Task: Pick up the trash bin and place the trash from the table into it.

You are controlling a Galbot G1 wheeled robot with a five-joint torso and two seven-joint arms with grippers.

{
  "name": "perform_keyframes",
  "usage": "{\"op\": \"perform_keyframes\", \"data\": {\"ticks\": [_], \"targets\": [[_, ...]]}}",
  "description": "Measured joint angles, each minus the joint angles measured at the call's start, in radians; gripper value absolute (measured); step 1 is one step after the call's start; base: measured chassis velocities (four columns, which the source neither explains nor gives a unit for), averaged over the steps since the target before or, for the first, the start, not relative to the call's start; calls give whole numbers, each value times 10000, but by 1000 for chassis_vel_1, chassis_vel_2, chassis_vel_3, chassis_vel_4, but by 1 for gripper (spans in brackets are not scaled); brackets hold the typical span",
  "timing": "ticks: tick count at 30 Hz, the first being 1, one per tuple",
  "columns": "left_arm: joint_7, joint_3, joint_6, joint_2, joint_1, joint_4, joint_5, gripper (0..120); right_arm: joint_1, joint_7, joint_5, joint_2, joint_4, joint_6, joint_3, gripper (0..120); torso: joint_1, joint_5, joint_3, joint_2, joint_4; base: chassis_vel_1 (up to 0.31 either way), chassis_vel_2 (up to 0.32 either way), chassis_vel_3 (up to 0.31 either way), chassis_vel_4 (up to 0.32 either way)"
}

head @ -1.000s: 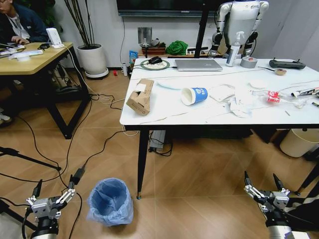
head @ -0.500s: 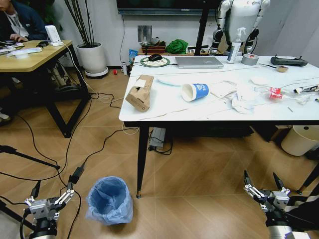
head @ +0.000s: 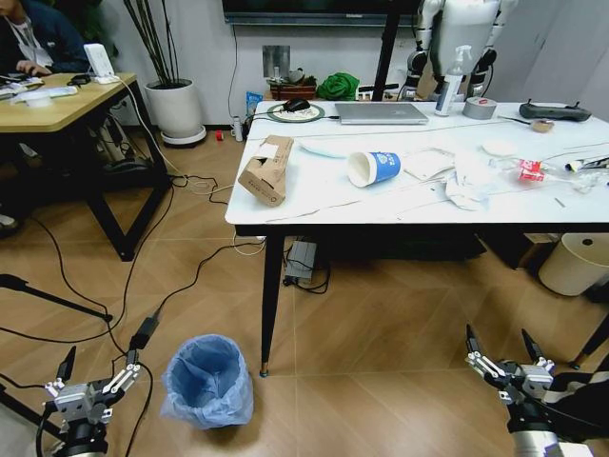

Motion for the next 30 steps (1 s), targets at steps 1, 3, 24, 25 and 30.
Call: {"op": "perform_keyframes", "data": {"ticks": [1,3,24,25,30], "targets": [[0,5,0,-3,-1,11,5,100,2,0,1,3,-3,2,0,100,-11,0,-24,-35,0,0,0,0,0],[0,19,-1,-12,-21,19,17,100,11,-2,3,4,-20,8,-4,100,-38,0,-87,-124,0,0,0,0,0],[-24,105,49,-10,-223,187,65,100,159,-2,18,34,-222,-18,-83,100,-289,0,-557,-847,0,0,0,0,0],[-25,106,52,-5,-232,193,65,100,164,-2,18,34,-227,-21,-84,100,-299,0,-581,-880,0,0,0,0,0],[-29,133,68,7,-281,213,64,100,176,-3,6,55,-252,-26,-100,100,-352,0,-700,-1051,0,0,0,0,0]]}}
